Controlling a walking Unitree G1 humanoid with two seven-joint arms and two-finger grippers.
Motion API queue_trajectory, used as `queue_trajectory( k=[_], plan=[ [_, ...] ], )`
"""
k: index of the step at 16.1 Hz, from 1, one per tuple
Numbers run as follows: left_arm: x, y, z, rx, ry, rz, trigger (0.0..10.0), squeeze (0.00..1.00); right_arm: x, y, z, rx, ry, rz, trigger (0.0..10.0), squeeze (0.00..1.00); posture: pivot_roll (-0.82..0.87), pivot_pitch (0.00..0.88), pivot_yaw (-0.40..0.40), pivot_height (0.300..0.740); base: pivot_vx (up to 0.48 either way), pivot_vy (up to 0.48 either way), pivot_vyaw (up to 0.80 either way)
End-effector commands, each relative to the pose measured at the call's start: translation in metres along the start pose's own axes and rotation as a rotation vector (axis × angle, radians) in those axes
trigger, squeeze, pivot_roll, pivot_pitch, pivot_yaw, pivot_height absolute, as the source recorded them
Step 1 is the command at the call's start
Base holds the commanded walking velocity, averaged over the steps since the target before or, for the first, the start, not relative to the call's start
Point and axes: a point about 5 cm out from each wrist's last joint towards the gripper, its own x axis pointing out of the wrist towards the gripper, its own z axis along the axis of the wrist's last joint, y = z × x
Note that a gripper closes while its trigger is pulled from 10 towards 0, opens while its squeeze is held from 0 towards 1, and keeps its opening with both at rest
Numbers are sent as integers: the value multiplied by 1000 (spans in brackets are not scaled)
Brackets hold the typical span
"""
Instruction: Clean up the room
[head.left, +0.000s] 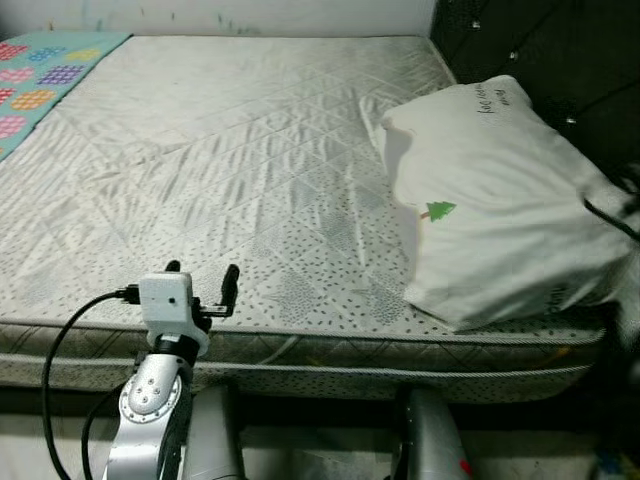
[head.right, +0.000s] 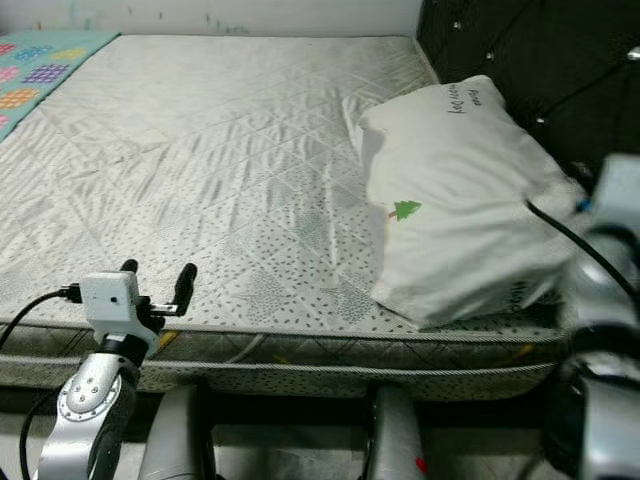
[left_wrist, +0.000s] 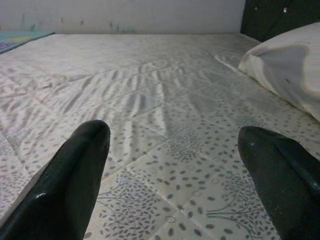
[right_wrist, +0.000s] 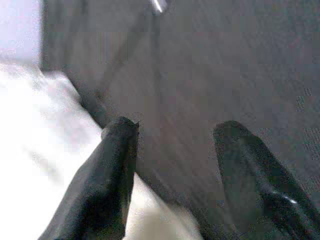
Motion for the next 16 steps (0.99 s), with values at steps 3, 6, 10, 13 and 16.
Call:
queue_trajectory(
  k=[3, 6, 10, 13, 16],
  plan=[
    [-2, 3, 1, 9, -3, 12, 10000, 0, 4, 18, 16, 46, -43, 44, 10000, 1000, -1, 50, -28, 530, 0, 0, 0],
    [-4, 5, 1, 14, 0, 13, 10000, 0, 5, 38, 23, 122, -26, 52, 10000, 1000, 3, 57, -23, 530, 0, 0, 0],
    [-3, 3, 2, 15, -1, 3, 10000, 0, -3, 74, 21, 183, 41, 79, 10000, 1000, 7, 58, -22, 530, 0, 0, 0],
    [-8, 8, 3, 24, 2, 17, 10000, 0, -19, 94, -8, 152, 205, 133, 10000, 1000, 46, 72, -29, 530, 0, 0, 0],
    [-11, 8, 3, 24, 4, 24, 10000, 0, -32, 86, -38, 134, 348, 82, 10000, 275, 55, 79, -34, 530, 0, 0, 0]
  ],
)
